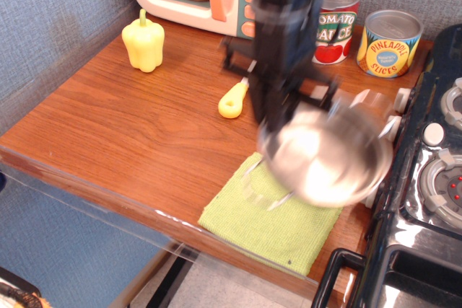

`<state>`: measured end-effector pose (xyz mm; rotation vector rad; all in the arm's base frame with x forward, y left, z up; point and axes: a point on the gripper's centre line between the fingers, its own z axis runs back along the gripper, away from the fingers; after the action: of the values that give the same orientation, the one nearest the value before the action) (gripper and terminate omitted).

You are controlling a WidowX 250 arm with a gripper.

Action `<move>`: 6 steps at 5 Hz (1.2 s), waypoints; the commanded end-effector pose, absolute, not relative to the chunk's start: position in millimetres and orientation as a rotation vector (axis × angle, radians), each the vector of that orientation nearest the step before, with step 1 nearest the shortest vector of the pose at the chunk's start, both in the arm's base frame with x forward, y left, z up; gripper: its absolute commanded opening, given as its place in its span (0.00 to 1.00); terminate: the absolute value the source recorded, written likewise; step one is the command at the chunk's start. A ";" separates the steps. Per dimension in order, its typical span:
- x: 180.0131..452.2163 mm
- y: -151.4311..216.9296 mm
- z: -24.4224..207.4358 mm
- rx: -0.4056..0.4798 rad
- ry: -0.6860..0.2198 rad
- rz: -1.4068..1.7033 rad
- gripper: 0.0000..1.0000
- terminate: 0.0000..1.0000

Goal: Move the pot in front of the cans

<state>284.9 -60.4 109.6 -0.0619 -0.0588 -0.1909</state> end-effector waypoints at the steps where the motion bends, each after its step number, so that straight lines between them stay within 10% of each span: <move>1: 375.2 -26.9 131.3 -0.032 -0.164 0.025 0.00 0.00; 5: 411.8 4.1 50.6 0.070 0.054 0.109 0.00 0.00; 6: 407.6 3.5 53.5 0.089 0.058 0.092 1.00 0.00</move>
<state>409.5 -3.0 29.4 0.0903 0.1098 0.0945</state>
